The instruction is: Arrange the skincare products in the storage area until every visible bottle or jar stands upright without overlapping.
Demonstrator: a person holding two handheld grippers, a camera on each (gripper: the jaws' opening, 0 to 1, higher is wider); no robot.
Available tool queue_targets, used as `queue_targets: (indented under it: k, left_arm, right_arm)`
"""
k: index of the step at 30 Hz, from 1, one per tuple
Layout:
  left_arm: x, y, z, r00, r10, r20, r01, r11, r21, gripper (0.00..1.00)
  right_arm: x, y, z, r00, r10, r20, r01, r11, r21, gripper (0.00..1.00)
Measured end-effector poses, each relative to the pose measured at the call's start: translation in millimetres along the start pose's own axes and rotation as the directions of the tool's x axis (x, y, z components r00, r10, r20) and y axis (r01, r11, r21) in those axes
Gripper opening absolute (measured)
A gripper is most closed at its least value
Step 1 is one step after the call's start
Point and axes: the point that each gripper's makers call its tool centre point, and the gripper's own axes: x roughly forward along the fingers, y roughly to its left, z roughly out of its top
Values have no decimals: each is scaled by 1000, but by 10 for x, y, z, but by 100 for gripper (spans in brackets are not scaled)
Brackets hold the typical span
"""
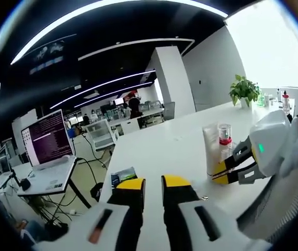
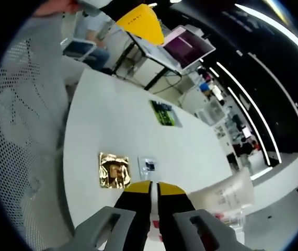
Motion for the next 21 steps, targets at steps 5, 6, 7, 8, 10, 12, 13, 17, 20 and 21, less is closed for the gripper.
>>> queue_targets:
  k: [5, 6, 7, 8, 10, 12, 13, 17, 20, 21]
  left_arm:
    - [-8, -45, -28, 1000, -24, -13, 24, 1000, 7, 12]
    - [-20, -67, -41, 999, -36, -16, 36, 999, 8, 12]
    - [-35, -81, -38, 999, -39, -13, 39, 999, 11, 13]
    - [-50, -96, -16, 999, -43, 0, 43, 999, 17, 13]
    - [-53, -98, 8, 999, -46, 12, 46, 999, 19, 13]
    - [-43, -83, -2, 999, -49, 8, 49, 999, 10, 13]
    - [-30, -75, -17, 999, -52, -3, 52, 999, 3, 13]
    - [-22, -98, 10, 998, -59, 11, 59, 998, 23, 13]
    - [-22, -69, 16, 999, -48, 14, 48, 998, 28, 13]
    - [-15, -64, 15, 999, -49, 13, 48, 999, 24, 13]
  right_arm:
    - [-30, -24, 9, 1000, -14, 3, 14, 1000, 6, 0]
    - [-42, -16, 36, 1000, -11, 10, 11, 1000, 10, 0]
    - [-53, -14, 61, 1000, -13, 19, 13, 1000, 9, 0]
    - [-62, -16, 85, 999, -17, 28, 17, 1000, 3, 0]
    - [-80, -52, 134, 998, -32, 45, 32, 999, -3, 0]
    - [-82, -112, 154, 998, -51, 47, 49, 998, 48, 0]
    - [-70, -115, 155, 998, -46, 47, 41, 994, 98, 0]
    - [-31, -132, 115, 998, -53, 28, 52, 997, 58, 0]
    - [6, -153, 65, 998, -66, 8, 65, 997, 32, 0]
    - [6, -158, 61, 998, -62, 5, 62, 997, 36, 0]
